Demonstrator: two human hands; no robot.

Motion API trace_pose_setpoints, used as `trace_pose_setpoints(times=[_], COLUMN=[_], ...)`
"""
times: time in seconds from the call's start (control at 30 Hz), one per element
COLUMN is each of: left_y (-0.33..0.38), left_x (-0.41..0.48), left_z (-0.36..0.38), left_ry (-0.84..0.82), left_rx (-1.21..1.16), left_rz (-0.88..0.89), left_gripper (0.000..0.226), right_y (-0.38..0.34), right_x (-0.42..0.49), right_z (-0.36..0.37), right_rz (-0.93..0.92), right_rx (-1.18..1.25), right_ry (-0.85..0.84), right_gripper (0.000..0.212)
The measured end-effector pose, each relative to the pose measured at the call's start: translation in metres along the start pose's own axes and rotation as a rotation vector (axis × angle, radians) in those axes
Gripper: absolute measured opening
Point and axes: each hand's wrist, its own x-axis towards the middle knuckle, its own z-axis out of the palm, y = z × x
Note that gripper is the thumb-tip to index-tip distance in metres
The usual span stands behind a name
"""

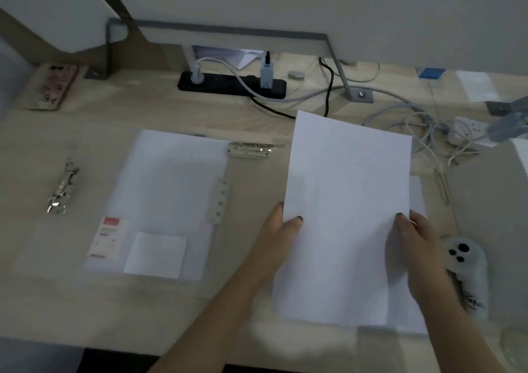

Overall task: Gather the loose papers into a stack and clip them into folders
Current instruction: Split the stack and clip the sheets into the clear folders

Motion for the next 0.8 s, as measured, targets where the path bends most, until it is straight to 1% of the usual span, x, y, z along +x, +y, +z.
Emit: trace_pose_setpoints(times=[0.1,0.17,0.3,0.37,0.43,0.5,0.63,0.8], left_y=[-0.002,-0.006,-0.018,-0.027,-0.032,-0.038,-0.045,-0.047], left_x=[-0.004,-0.009,-0.012,-0.008,-0.003,0.004,0.021,0.034], left_z=[-0.046,-0.076,-0.122,-0.140,-0.153,-0.164,-0.186,-0.206], left_ry=[0.143,0.253,0.424,0.466,0.469,0.434,0.304,0.178], left_rx=[-0.017,0.028,0.102,0.133,0.184,0.252,0.470,0.559], left_rz=[-0.078,-0.120,-0.115,-0.124,-0.148,-0.174,-0.237,-0.297], left_gripper=[0.033,0.026,0.009,0.014,0.020,0.022,0.020,0.019], right_y=[-0.006,-0.006,-0.001,0.002,0.005,0.010,0.015,0.025], right_x=[-0.011,-0.021,-0.039,-0.044,-0.045,-0.043,-0.040,-0.041], right_z=[0.039,0.068,0.117,0.139,0.153,0.164,0.174,0.176], right_rz=[-0.022,0.002,0.037,0.080,0.129,0.168,0.197,0.243], right_rx=[-0.008,0.000,-0.015,-0.042,-0.066,-0.084,-0.121,-0.164], right_ry=[-0.050,-0.101,-0.206,-0.214,-0.205,-0.184,-0.137,-0.135], right_gripper=[0.014,0.014,0.012,0.013,0.015,0.014,0.016,0.017])
